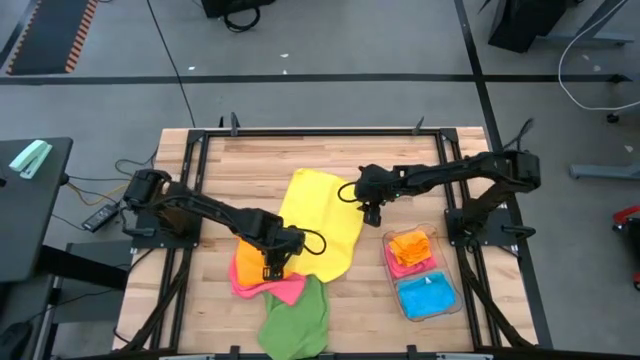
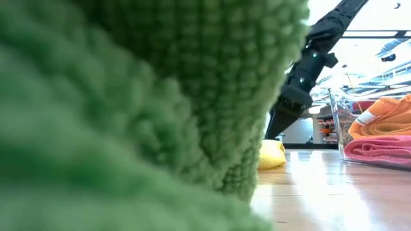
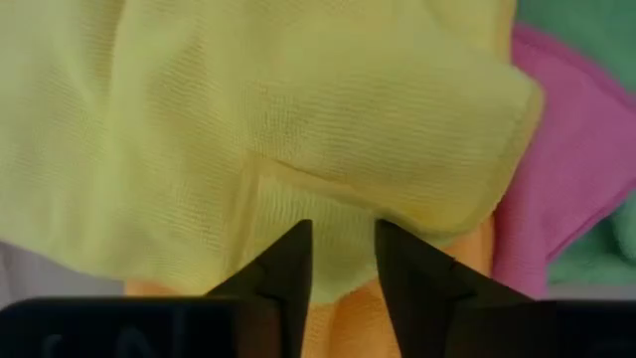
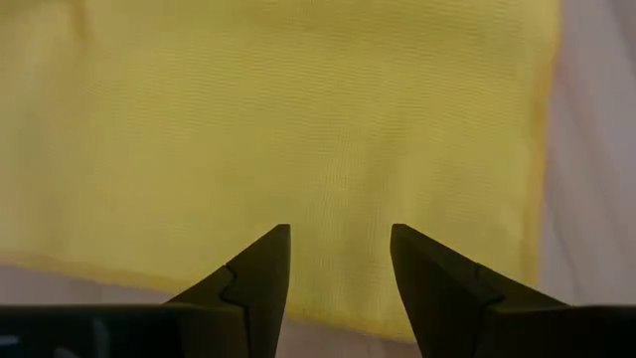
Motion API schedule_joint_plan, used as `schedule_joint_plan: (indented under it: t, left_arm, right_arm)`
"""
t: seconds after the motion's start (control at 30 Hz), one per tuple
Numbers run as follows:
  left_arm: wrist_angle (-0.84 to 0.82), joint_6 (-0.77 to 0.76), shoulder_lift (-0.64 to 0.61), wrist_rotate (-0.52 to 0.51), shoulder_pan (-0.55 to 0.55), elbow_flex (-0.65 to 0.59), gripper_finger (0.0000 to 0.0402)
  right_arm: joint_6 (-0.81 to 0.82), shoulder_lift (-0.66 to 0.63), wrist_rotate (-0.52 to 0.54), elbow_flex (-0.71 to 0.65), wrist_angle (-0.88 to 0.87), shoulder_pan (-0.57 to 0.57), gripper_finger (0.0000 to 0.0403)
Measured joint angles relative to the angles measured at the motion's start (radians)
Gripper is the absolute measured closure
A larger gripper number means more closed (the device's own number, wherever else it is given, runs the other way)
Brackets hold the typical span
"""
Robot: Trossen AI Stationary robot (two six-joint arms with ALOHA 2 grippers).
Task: Fold microfiber towels
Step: Fold the yellow towel
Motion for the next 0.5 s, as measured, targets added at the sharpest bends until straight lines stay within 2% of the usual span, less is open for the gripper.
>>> schedule_joint_plan:
  t: [0.13,0.27,0.37,0.5]
  left_arm:
    - [0.005,-0.033,-0.026,-0.051,-0.025,0.000,0.0241]
    - [0.049,-0.057,-0.037,-0.068,-0.044,0.000,0.0213]
    - [0.087,-0.084,-0.043,-0.071,-0.056,0.001,0.0206]
    - [0.120,-0.108,-0.043,-0.070,-0.067,0.001,0.0213]
  right_arm:
    - [-0.014,0.053,0.016,0.000,0.012,0.000,0.0219]
    - [-0.001,0.093,0.075,0.000,0.011,-0.013,0.0219]
    - [0.015,0.104,0.185,0.004,0.021,-0.031,0.0219]
    - [0.050,0.105,0.411,0.023,-0.029,-0.083,0.0219]
